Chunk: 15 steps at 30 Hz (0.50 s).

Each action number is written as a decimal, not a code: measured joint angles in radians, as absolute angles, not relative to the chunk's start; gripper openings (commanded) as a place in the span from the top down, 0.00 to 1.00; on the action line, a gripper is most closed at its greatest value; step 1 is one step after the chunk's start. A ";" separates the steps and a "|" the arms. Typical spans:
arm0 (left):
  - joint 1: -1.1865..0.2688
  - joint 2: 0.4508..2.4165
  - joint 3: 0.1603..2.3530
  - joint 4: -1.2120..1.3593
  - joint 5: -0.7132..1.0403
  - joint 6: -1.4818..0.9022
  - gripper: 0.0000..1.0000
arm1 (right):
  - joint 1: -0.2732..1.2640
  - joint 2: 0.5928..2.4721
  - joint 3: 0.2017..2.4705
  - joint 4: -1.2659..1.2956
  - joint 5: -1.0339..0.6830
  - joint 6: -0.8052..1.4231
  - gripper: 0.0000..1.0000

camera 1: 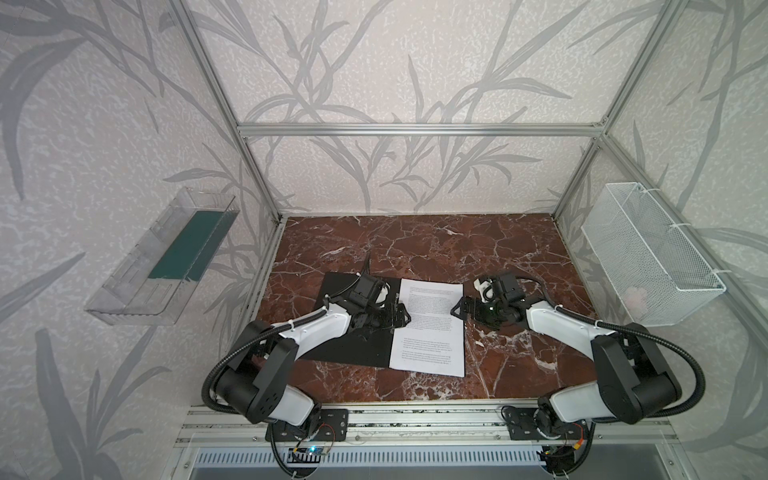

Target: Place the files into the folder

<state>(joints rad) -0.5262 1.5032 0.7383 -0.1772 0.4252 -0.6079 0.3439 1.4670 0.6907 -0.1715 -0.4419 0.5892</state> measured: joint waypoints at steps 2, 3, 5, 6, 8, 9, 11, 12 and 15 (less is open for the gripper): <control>-0.533 1.530 0.748 -0.171 0.434 -0.603 0.01 | 0.336 1.487 0.691 -0.159 -0.452 0.594 0.01; -0.537 1.544 0.754 -0.168 0.440 -0.602 0.01 | 0.330 1.497 0.691 -0.154 -0.457 0.595 0.01; -0.544 1.564 0.771 -0.155 0.448 -0.601 0.01 | 0.314 1.507 0.691 -0.134 -0.473 0.600 0.01; -0.549 1.573 0.777 -0.147 0.450 -0.601 0.01 | 0.305 1.512 0.691 -0.125 -0.482 0.602 0.01; -0.556 1.587 0.785 -0.133 0.455 -0.603 0.01 | 0.289 1.522 0.691 -0.107 -0.497 0.605 0.01; -0.559 1.591 0.785 -0.121 0.459 -0.604 0.01 | 0.281 1.529 0.694 -0.099 -0.508 0.607 0.01; -0.567 1.601 0.788 -0.102 0.463 -0.610 0.01 | 0.265 1.545 0.704 -0.088 -0.525 0.609 0.01; -0.573 1.607 0.792 -0.094 0.465 -0.614 0.01 | 0.256 1.555 0.710 -0.081 -0.535 0.610 0.01; -0.594 1.629 0.806 -0.065 0.466 -0.630 0.01 | 0.235 1.582 0.734 -0.073 -0.551 0.612 0.01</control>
<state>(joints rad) -0.5941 1.6295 0.8059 -0.0647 0.4660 -0.6304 0.2348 1.5822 0.7338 -0.0731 -0.5514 0.6117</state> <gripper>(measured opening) 0.992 0.992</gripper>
